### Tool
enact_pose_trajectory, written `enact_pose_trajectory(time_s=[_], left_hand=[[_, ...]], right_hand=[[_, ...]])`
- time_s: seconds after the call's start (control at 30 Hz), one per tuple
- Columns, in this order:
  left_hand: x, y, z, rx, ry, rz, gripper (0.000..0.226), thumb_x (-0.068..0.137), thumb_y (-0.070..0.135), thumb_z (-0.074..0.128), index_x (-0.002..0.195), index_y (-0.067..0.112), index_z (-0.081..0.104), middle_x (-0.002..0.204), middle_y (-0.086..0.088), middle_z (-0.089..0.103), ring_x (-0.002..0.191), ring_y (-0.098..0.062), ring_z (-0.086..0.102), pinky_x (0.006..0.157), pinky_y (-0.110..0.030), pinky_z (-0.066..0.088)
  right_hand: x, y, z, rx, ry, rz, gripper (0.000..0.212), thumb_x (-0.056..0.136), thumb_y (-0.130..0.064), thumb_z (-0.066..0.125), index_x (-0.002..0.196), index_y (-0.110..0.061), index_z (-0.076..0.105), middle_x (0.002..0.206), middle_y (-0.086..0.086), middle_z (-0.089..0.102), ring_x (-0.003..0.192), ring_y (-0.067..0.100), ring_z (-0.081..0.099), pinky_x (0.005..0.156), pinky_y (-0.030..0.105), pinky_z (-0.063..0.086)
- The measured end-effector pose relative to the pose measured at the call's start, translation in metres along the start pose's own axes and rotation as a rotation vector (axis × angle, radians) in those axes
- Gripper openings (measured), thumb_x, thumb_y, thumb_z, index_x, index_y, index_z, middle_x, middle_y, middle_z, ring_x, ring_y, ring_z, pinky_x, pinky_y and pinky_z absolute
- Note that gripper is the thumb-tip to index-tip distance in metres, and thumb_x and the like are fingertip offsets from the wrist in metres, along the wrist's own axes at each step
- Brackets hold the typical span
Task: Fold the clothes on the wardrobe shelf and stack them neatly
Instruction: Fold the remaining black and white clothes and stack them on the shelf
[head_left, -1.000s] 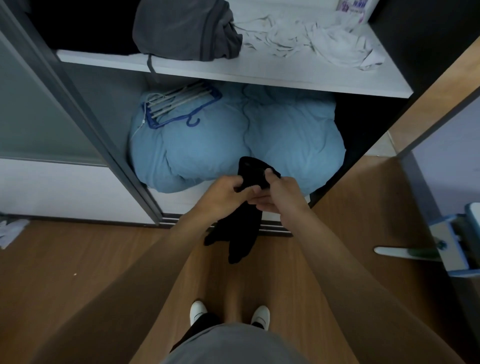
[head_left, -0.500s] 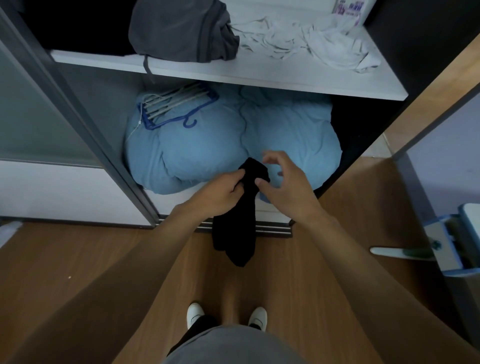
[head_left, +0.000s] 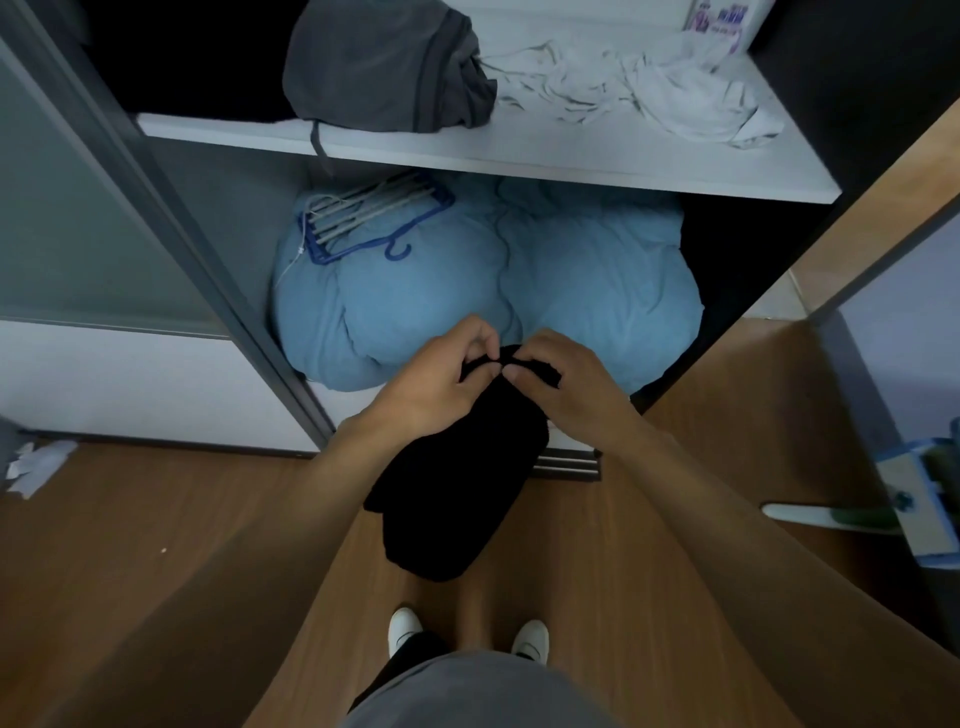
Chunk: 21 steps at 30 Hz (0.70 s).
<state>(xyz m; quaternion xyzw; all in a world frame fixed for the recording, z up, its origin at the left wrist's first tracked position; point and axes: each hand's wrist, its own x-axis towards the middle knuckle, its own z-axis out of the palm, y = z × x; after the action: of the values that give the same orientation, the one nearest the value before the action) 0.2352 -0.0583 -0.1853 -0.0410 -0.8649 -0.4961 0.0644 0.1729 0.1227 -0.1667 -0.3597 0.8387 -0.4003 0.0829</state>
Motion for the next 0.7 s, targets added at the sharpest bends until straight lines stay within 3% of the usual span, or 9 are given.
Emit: enact_pose_trajectory(time_s=[0.13,0.23,0.37,0.5,0.6,0.7], left_hand=[[-0.006,0.003,-0.009,-0.03,-0.02,-0.004,0.014,0.096,0.011,0.063,0.1,0.02,0.053,0.087,0.013,0.07,0.081,-0.003,0.061,0.073,-0.019,0.043],[-0.01,0.005,-0.016,-0.054,-0.003,0.021,0.011,0.092,0.001,0.066,0.098,0.007,0.059,0.078,0.003,0.063,0.07,0.001,0.053,0.068,-0.014,0.039],[-0.014,0.004,-0.021,-0.021,-0.063,0.008,0.019,0.085,-0.01,0.061,0.087,0.008,0.066,0.076,0.003,0.059,0.072,-0.003,0.051,0.071,-0.016,0.04],[-0.01,-0.016,-0.019,0.057,-0.119,-0.019,0.018,0.081,-0.016,0.059,0.069,-0.002,0.064,0.073,-0.002,0.054,0.07,-0.01,0.053,0.067,-0.026,0.04],[-0.005,-0.034,-0.009,0.034,-0.129,-0.073,0.038,0.08,-0.018,0.056,0.056,0.01,0.05,0.072,0.006,0.046,0.063,0.0,0.047,0.062,-0.019,0.034],[0.002,-0.052,0.004,0.053,-0.108,-0.113,0.049,0.078,-0.015,0.053,0.057,0.027,0.041,0.066,0.013,0.045,0.057,0.006,0.05,0.058,-0.017,0.035]], right_hand=[[0.004,-0.011,0.0,0.211,-0.016,0.143,0.016,0.098,-0.01,0.06,0.087,0.001,0.065,0.084,0.018,0.062,0.075,0.017,0.055,0.072,0.034,0.042],[0.009,-0.021,-0.001,0.133,0.0,0.089,0.016,0.094,-0.006,0.061,0.08,0.002,0.059,0.084,0.019,0.061,0.078,0.026,0.057,0.074,0.037,0.043],[0.013,-0.032,-0.003,0.024,0.018,-0.034,0.015,0.091,0.0,0.061,0.078,0.004,0.054,0.081,0.018,0.058,0.079,0.029,0.056,0.075,0.039,0.043],[0.014,-0.04,-0.008,0.03,0.032,-0.074,0.018,0.089,0.003,0.061,0.075,0.0,0.049,0.082,0.019,0.056,0.079,0.031,0.055,0.076,0.041,0.043],[0.014,-0.045,-0.014,0.048,0.051,-0.072,0.023,0.088,0.004,0.062,0.073,-0.005,0.047,0.084,0.021,0.058,0.081,0.031,0.057,0.079,0.04,0.044],[0.012,-0.049,-0.02,0.082,0.072,-0.054,0.024,0.087,0.004,0.063,0.071,-0.006,0.047,0.087,0.018,0.062,0.085,0.028,0.06,0.08,0.034,0.045]])
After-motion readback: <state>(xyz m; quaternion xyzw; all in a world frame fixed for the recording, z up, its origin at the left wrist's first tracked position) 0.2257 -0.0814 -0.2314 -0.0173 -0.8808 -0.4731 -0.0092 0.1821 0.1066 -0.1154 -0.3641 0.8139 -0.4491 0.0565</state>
